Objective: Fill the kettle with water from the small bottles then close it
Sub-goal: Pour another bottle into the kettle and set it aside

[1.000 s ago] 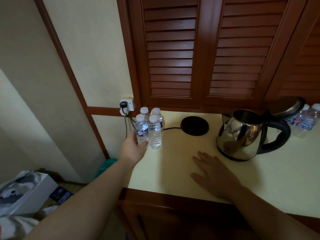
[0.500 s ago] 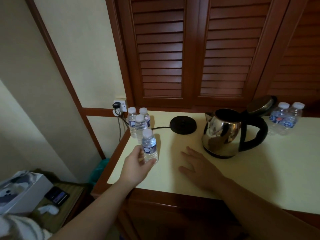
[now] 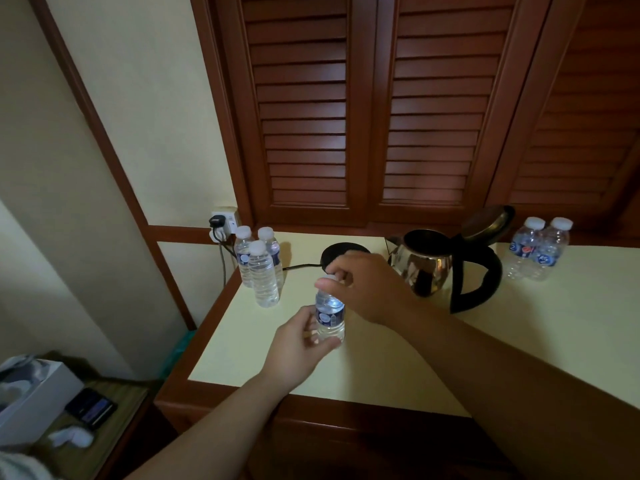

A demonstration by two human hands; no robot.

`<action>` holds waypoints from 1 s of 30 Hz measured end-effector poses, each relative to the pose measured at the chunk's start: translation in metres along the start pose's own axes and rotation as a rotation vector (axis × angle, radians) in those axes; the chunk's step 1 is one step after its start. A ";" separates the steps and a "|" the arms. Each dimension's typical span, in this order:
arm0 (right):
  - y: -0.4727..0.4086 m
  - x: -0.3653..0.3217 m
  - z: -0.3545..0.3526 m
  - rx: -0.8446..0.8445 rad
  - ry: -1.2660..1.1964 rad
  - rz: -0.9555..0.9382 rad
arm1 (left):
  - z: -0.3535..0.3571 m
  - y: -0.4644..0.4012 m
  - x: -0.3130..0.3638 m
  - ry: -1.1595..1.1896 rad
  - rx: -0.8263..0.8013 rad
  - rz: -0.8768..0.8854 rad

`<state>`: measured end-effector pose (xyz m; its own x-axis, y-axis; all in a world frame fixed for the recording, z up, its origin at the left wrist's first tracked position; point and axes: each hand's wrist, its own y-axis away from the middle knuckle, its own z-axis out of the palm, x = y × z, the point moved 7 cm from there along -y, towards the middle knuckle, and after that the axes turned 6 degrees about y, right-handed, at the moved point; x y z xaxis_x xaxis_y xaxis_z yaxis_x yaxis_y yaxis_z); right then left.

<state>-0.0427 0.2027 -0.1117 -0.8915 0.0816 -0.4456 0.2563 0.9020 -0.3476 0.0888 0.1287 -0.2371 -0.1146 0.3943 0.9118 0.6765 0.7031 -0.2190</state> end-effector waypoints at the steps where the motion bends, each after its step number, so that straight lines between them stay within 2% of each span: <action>1: -0.005 -0.003 -0.003 0.009 0.036 0.005 | 0.002 0.000 0.001 0.011 -0.006 0.001; 7: -0.012 -0.003 -0.008 -0.080 0.112 0.105 | 0.006 -0.005 -0.001 0.021 -0.043 0.002; 12: -0.009 -0.010 -0.011 -0.195 0.099 -0.022 | 0.007 -0.009 -0.005 0.024 -0.072 0.020; 16: -0.007 -0.008 -0.014 -0.302 0.021 -0.039 | 0.009 -0.011 -0.008 0.022 -0.084 0.017; 20: -0.010 -0.001 -0.013 -0.175 0.005 0.080 | 0.009 -0.010 -0.006 0.040 -0.086 0.023; 23: -0.012 -0.003 -0.012 -0.102 0.056 0.066 | 0.008 -0.010 -0.004 0.035 -0.079 0.024; 27: -0.012 -0.007 -0.011 -0.186 0.000 -0.036 | 0.007 -0.010 -0.004 0.034 -0.079 0.001; 30: -0.011 -0.003 -0.018 -0.170 -0.062 -0.032 | 0.008 -0.009 -0.004 0.041 -0.080 0.001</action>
<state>-0.0497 0.2003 -0.0915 -0.8720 0.0299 -0.4885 0.1565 0.9628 -0.2205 0.0767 0.1256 -0.2414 -0.0853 0.3693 0.9254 0.7330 0.6523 -0.1928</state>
